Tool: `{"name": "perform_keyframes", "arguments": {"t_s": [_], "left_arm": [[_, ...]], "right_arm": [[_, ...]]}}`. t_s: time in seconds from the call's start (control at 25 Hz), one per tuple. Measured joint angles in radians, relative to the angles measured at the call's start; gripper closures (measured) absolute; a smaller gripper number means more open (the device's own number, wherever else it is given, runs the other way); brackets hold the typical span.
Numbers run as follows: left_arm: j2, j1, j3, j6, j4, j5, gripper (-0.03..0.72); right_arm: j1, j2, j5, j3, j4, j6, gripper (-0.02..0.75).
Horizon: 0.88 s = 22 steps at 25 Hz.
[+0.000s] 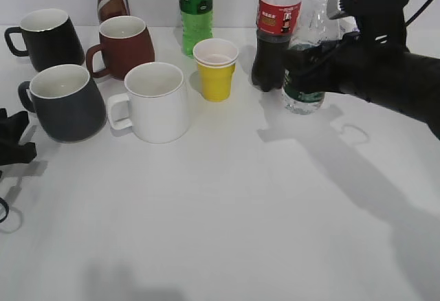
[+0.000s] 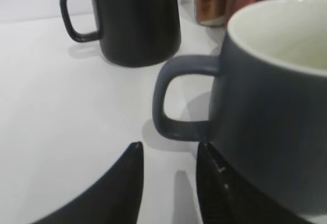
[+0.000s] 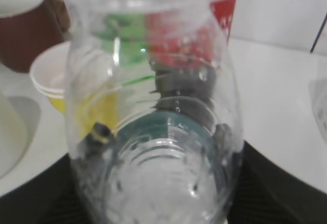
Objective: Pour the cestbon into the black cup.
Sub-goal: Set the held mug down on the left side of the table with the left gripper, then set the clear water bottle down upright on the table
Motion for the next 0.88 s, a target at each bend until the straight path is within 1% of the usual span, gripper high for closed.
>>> {"name": "perform_keyframes", "arguments": {"t_s": [0.12, 0.28, 0.4, 0.48, 0.56, 0.6, 0.68, 0.8, 0.84, 0.88], "left_arm": [[-0.042, 0.000, 0.026, 0.000, 0.000, -0.001, 0.421], [-0.091, 0.000, 0.051, -0.001, 0.000, -0.001, 0.420], [-0.118, 0.000, 0.052, -0.002, -0.001, -0.001, 0.420], [-0.132, 0.000, 0.054, -0.002, 0.002, -0.001, 0.420], [-0.155, 0.000, 0.059, -0.002, 0.011, 0.001, 0.420], [-0.172, 0.000, 0.059, -0.002, 0.015, 0.002, 0.420], [-0.232, 0.000, 0.059, -0.002, 0.021, 0.019, 0.420], [-0.387, -0.002, 0.057, -0.002, 0.022, 0.181, 0.420], [-0.462, -0.008, 0.048, -0.002, 0.022, 0.266, 0.420], [-0.546, -0.016, 0.030, -0.002, 0.022, 0.410, 0.420]], "right_arm": [[0.000, 0.040, -0.010, 0.000, 0.022, -0.008, 0.283], [0.000, 0.103, -0.120, 0.027, 0.027, -0.013, 0.283], [0.000, 0.131, -0.166, 0.050, 0.025, -0.014, 0.282], [0.000, 0.138, -0.169, 0.061, 0.022, -0.020, 0.214], [0.000, 0.134, -0.182, 0.064, 0.022, -0.026, 0.112], [0.000, 0.125, -0.183, 0.064, 0.022, -0.041, 0.092], [0.000, 0.079, -0.182, 0.064, 0.021, -0.080, 0.075], [0.001, -0.052, -0.157, 0.064, 0.020, -0.112, 0.066], [0.001, -0.113, -0.128, 0.064, 0.014, -0.115, 0.066], [0.001, -0.165, -0.097, 0.064, 0.007, -0.117, 0.065]]}}
